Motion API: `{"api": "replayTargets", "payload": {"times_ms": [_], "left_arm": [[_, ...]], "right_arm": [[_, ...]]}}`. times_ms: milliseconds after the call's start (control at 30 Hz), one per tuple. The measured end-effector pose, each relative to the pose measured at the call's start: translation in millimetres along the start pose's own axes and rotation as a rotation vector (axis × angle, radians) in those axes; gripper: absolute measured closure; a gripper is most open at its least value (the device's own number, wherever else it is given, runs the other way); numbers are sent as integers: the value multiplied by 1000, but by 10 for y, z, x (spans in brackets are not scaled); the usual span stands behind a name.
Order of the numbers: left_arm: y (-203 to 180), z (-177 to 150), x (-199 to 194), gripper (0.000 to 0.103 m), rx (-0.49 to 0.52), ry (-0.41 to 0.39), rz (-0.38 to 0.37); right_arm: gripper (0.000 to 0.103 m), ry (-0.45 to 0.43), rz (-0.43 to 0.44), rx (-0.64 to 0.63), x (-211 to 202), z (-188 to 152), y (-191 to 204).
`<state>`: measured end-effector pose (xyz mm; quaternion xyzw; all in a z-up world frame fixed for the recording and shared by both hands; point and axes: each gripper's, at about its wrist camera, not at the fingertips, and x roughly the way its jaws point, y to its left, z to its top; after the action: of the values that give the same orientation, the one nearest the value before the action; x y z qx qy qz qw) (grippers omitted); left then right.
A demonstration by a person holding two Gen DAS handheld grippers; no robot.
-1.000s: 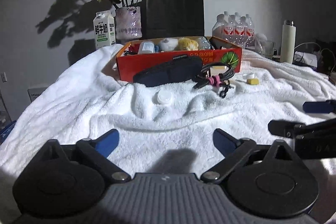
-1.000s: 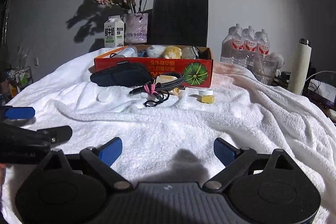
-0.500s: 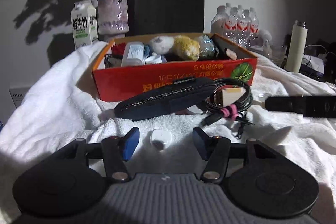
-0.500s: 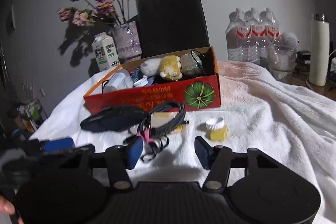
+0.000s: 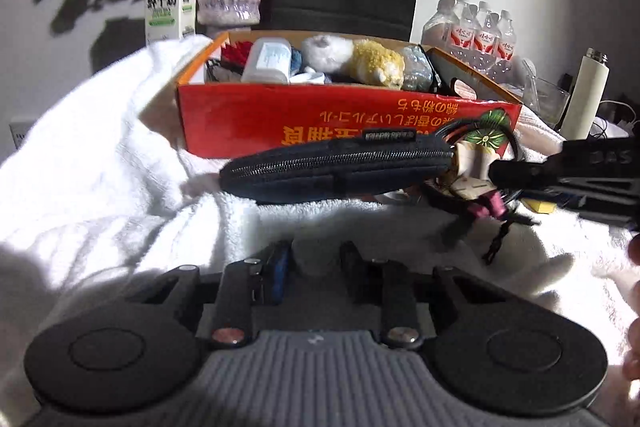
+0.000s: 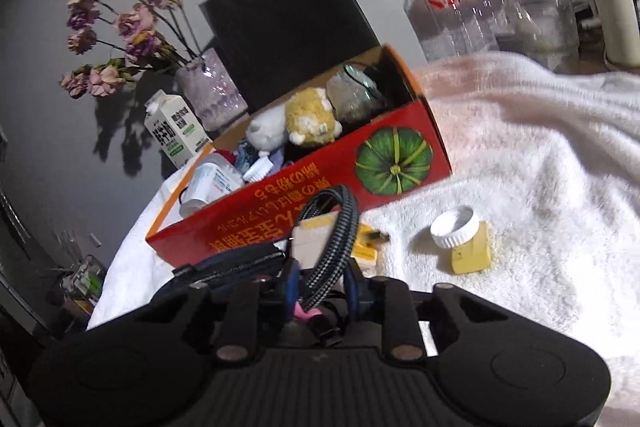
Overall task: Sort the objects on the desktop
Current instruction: 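Grasp the small white item with the left tool while the right tool grasps the coiled black cable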
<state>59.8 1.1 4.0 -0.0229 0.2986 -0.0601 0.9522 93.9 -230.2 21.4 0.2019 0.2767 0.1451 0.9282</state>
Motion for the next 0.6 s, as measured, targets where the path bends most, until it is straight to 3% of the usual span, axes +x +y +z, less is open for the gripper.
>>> {"api": "replayTargets", "payload": {"times_ms": [200, 400, 500, 600], "left_arm": [[-86, -25, -518, 76, -21, -70, -53], [-264, -177, -950, 76, 23, -105, -77], [-334, -282, -1077, 75, 49, -100, -85], [-399, -406, -1141, 75, 70, -69, -61]], "right_arm": [[90, -79, 3, -105, -582, -51, 162], [90, -107, -5, -198, -1200, -253, 266], [90, -143, -42, -277, -1460, -411, 349], [90, -150, -25, -301, -1680, -551, 373]]}}
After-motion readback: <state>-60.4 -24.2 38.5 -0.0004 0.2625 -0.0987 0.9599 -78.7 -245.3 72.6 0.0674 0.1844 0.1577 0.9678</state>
